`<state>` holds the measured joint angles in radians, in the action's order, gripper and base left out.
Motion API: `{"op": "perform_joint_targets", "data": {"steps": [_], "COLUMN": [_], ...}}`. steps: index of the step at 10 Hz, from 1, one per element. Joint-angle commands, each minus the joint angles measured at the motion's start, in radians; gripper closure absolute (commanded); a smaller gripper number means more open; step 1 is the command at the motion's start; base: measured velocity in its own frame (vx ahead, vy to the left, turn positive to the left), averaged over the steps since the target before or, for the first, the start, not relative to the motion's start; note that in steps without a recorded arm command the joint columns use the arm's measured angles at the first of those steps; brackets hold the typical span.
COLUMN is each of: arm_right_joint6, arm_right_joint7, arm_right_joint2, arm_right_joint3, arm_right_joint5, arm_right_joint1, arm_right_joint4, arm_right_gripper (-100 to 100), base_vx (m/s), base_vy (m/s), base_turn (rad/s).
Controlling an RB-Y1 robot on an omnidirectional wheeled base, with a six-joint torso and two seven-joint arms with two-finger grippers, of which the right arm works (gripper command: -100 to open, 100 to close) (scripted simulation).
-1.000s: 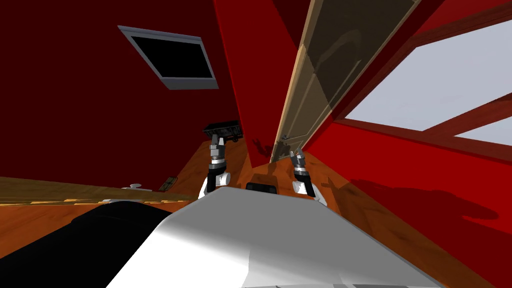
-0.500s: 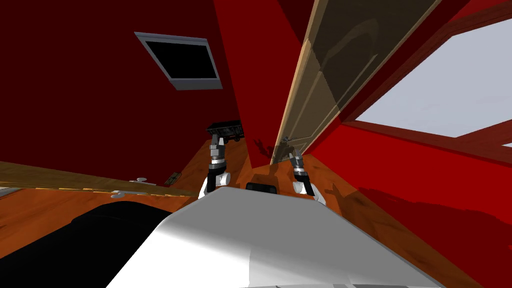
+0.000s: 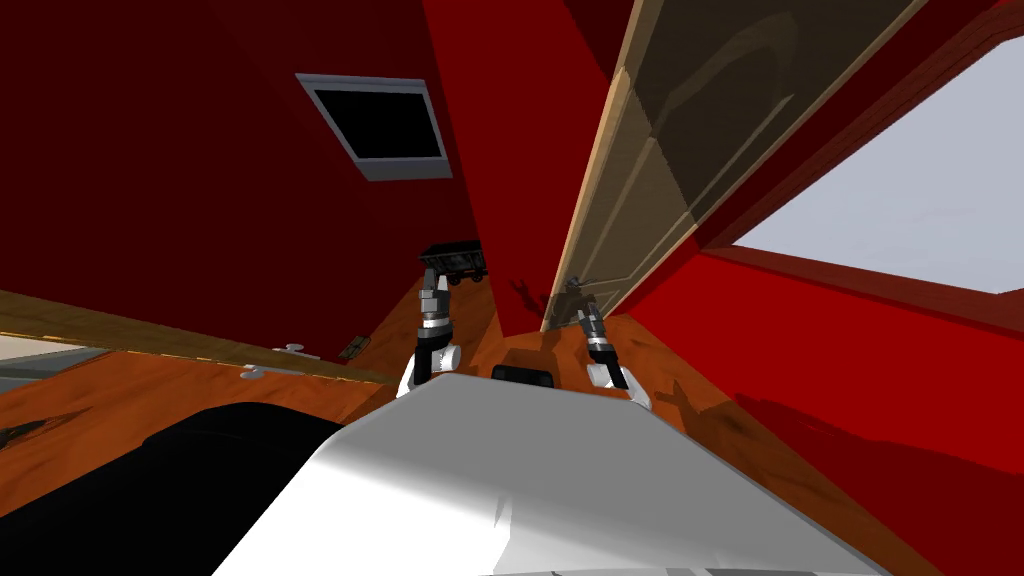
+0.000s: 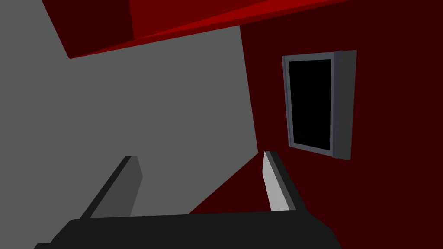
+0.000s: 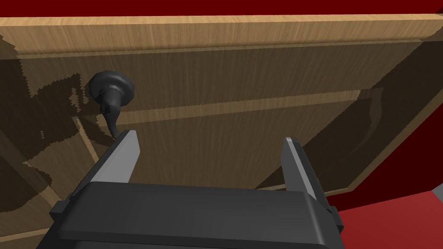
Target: Pull the door open
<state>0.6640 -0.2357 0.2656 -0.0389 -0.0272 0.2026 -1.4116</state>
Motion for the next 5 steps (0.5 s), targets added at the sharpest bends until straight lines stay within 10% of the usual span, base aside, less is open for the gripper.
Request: {"op": "perform_joint_targets", "data": {"steps": [1, 5], "arm_right_joint6": [0.010, 0.027], "arm_right_joint7": [-0.007, -0.018], "arm_right_joint2": [0.017, 0.045], "arm_right_joint3": [-0.003, -0.009], "arm_right_joint5": [-0.002, -0.005], "arm_right_joint1": [-0.009, -0.041], "arm_right_joint4": [0.047, 0.141], "arm_right_gripper": [-100, -100], "base_vx": [0.070, 0.048], "base_vy": [-0.117, -0.100], "base_turn": [0.138, 0.100]}}
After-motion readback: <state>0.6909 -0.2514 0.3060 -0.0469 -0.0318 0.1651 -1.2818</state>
